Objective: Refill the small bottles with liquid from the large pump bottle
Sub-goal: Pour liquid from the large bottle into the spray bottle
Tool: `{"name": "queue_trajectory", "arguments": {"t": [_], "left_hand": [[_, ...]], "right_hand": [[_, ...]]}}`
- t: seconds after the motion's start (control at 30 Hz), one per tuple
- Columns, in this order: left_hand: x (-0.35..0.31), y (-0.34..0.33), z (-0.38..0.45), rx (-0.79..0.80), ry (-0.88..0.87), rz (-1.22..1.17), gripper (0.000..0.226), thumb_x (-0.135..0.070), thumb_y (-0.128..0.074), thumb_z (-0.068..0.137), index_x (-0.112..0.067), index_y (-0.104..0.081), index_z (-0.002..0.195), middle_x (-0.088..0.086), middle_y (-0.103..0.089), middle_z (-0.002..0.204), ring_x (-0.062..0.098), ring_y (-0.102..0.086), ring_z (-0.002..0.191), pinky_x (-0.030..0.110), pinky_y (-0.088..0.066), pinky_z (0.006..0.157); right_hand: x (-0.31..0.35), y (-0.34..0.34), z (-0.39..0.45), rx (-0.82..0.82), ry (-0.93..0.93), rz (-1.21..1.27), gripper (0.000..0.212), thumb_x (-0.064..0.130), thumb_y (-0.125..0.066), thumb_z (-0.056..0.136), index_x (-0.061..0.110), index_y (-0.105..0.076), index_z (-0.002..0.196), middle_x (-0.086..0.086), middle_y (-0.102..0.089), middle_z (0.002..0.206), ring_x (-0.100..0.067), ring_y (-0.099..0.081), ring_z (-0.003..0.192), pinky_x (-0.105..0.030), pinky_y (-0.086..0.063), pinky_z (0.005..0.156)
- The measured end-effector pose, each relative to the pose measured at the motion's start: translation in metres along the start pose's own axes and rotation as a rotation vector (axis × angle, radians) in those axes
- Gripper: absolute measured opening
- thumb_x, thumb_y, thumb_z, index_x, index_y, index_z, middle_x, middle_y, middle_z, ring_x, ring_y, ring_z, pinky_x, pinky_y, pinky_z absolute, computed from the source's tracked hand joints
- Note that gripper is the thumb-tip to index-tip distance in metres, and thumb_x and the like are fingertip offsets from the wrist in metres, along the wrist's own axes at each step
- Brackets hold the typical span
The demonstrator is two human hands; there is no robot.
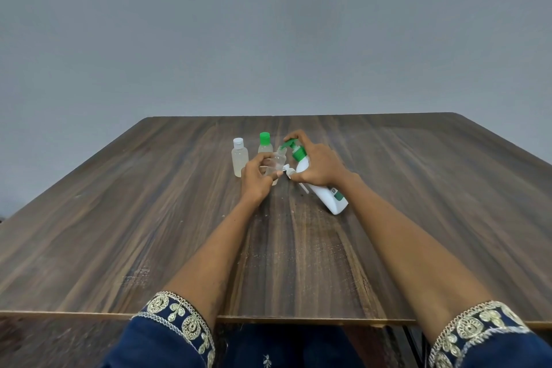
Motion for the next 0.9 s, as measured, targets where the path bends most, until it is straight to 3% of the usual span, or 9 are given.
{"name": "queue_trajectory", "arguments": {"t": [0.27, 0.43, 0.77, 0.9], "left_hand": [[0.005, 0.0, -0.002, 0.011, 0.001, 0.008, 0.038, -0.001, -0.076, 0.068, -0.019, -0.063, 0.098, 0.004, -0.067, 0.095, 0.021, -0.063, 0.093, 0.041, -0.052, 0.089], [-0.002, 0.0, -0.001, 0.001, -0.014, -0.002, 0.038, -0.003, -0.077, 0.07, -0.011, -0.063, 0.105, 0.008, -0.067, 0.1, 0.021, -0.062, 0.093, 0.034, -0.052, 0.085], [-0.002, 0.004, -0.003, 0.0, -0.008, 0.0, 0.038, 0.0, -0.077, 0.069, -0.014, -0.063, 0.102, 0.001, -0.065, 0.095, 0.021, -0.062, 0.094, 0.04, -0.051, 0.09], [-0.007, 0.004, -0.002, -0.02, -0.013, -0.019, 0.038, -0.002, -0.077, 0.07, -0.012, -0.062, 0.104, 0.001, -0.063, 0.095, 0.02, -0.061, 0.092, 0.039, -0.051, 0.089]], "right_hand": [[0.002, 0.001, -0.002, 0.007, -0.001, -0.004, 0.06, 0.027, -0.075, 0.066, 0.023, -0.046, 0.118, 0.008, -0.044, 0.055, -0.006, -0.044, 0.049, -0.022, -0.028, 0.049], [0.001, 0.001, -0.001, 0.007, 0.001, -0.019, 0.067, 0.026, -0.076, 0.068, 0.028, -0.041, 0.125, 0.003, -0.051, 0.062, -0.012, -0.048, 0.052, -0.023, -0.032, 0.049], [0.001, -0.002, 0.0, 0.004, 0.014, -0.002, 0.063, 0.034, -0.07, 0.061, 0.029, -0.043, 0.118, 0.006, -0.048, 0.06, -0.009, -0.045, 0.051, -0.029, -0.038, 0.052], [-0.001, -0.002, 0.0, 0.038, 0.03, 0.055, 0.072, 0.03, -0.076, 0.065, 0.036, -0.037, 0.126, 0.002, -0.063, 0.092, -0.019, -0.057, 0.069, -0.04, -0.051, 0.066]]}}
Point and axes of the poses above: each hand's wrist, its own z-axis towards the middle knuckle, its own y-axis out of the back of the hand, x = y × z, the point moved 8 cm from there along z, towards the middle knuckle
